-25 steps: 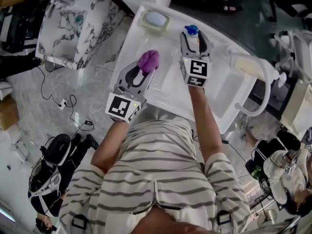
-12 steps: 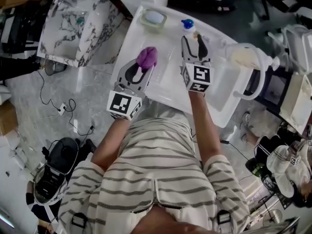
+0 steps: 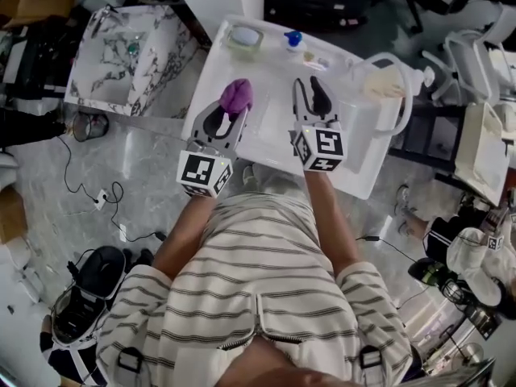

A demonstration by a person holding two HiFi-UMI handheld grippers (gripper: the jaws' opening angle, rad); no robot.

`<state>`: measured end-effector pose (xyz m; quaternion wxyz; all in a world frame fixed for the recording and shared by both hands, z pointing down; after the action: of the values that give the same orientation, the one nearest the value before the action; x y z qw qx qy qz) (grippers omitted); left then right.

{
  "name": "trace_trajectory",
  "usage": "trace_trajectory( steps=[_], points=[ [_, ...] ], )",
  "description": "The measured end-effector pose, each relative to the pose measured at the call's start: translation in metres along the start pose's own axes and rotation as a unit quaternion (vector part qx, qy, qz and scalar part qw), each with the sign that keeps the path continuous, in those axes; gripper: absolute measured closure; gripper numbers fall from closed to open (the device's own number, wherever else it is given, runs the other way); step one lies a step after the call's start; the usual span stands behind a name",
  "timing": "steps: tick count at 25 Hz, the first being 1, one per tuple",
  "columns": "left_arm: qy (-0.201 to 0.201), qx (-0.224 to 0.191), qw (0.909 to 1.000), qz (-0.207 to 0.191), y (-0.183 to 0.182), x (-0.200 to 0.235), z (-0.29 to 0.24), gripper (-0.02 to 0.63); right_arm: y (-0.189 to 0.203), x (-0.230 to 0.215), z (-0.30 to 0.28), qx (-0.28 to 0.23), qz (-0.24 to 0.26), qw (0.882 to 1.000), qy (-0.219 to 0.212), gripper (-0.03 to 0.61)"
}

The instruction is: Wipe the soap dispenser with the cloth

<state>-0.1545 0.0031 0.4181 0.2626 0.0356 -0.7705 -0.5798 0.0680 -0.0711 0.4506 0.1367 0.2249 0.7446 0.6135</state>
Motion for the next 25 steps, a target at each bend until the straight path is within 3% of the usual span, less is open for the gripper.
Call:
trace_trajectory(
  steps=[8,25],
  points=[
    [0.008,0.000,1.0000,-0.004,0.006,-0.025,0.015,0.497,-0.013,0.014,0.054,-0.016,-0.039,0.999,-0.005,0.581],
    [0.019,-0.013,0.9992,-0.033,0.011,-0.052,0.031,0.497,-0.024,0.033,0.108,-0.036,-0.014,0.999,-0.003,0.584]
  ],
)
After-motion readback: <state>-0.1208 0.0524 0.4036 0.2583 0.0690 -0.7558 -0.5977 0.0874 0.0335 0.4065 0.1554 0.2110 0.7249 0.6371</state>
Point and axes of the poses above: the fingertips, and each gripper's own axes: z backward along the fingers, x to its left, y out of its underside, the point moved 10 cm from there along z, backward along the fingers, and after that the axes turned 15 degrees about z, right-handed, at the moved point
